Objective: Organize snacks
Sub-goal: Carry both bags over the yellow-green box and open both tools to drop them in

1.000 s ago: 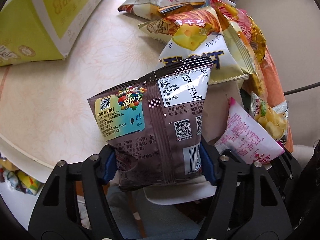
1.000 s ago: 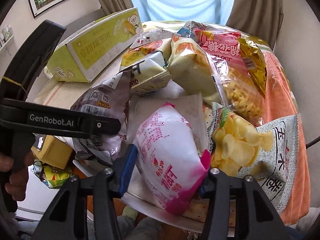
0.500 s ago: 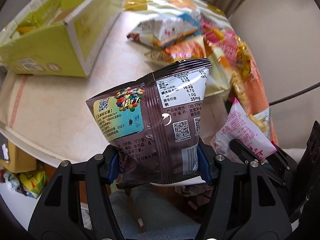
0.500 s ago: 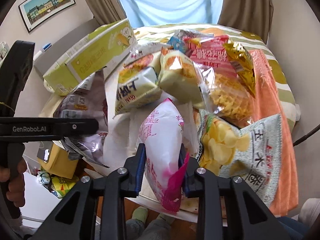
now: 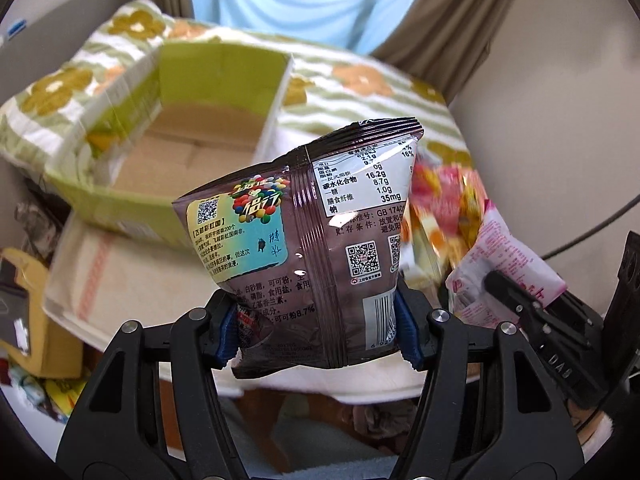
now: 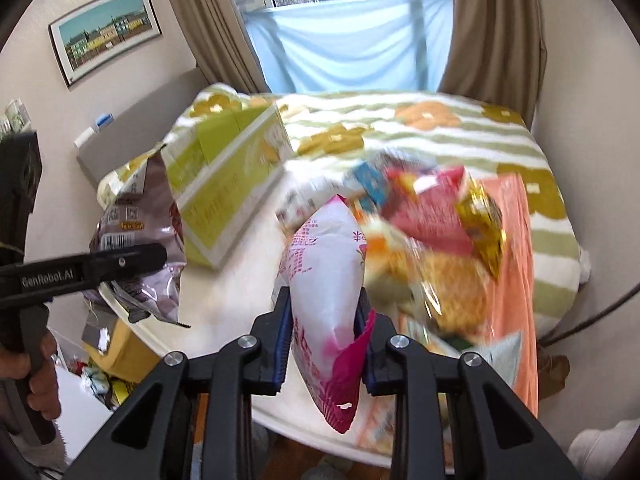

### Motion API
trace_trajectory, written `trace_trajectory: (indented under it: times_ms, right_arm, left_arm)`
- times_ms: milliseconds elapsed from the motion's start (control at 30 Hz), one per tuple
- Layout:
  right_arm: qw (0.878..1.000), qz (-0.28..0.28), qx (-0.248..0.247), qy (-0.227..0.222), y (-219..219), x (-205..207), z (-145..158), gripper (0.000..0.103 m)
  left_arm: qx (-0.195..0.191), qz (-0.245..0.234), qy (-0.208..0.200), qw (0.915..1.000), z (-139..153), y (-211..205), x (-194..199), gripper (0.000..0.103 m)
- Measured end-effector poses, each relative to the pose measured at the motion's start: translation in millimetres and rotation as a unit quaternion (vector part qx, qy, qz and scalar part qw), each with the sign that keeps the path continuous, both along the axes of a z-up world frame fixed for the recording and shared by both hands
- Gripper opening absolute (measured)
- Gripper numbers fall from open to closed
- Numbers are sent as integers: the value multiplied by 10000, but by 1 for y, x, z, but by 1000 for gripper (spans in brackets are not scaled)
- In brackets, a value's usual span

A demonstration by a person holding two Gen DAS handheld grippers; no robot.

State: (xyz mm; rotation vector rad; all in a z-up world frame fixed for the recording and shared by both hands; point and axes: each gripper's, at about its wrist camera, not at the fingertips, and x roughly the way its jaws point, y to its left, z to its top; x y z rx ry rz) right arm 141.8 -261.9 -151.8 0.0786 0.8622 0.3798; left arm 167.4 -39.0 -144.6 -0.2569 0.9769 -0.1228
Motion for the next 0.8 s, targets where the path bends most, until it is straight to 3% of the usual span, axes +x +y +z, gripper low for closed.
trace_trajectory:
  times_ms: [200, 400, 633, 800]
  right_arm:
    - [9993, 14, 242, -302, 48, 34, 38, 26]
    - [9981, 17, 461, -417, 115, 68, 65, 26]
    - [9977, 45, 634, -252, 190, 105, 65, 26]
    - [9980, -181, 591, 99, 227, 122, 51, 26]
  left_arm:
    - [8, 83, -318, 9995, 28, 61, 34, 58]
    - [219, 72, -293, 9993, 38, 128, 81, 59]
    - [487, -180, 135, 9986, 16, 183, 126, 59]
    - [716, -636, 448, 9944, -11, 190, 150, 59]
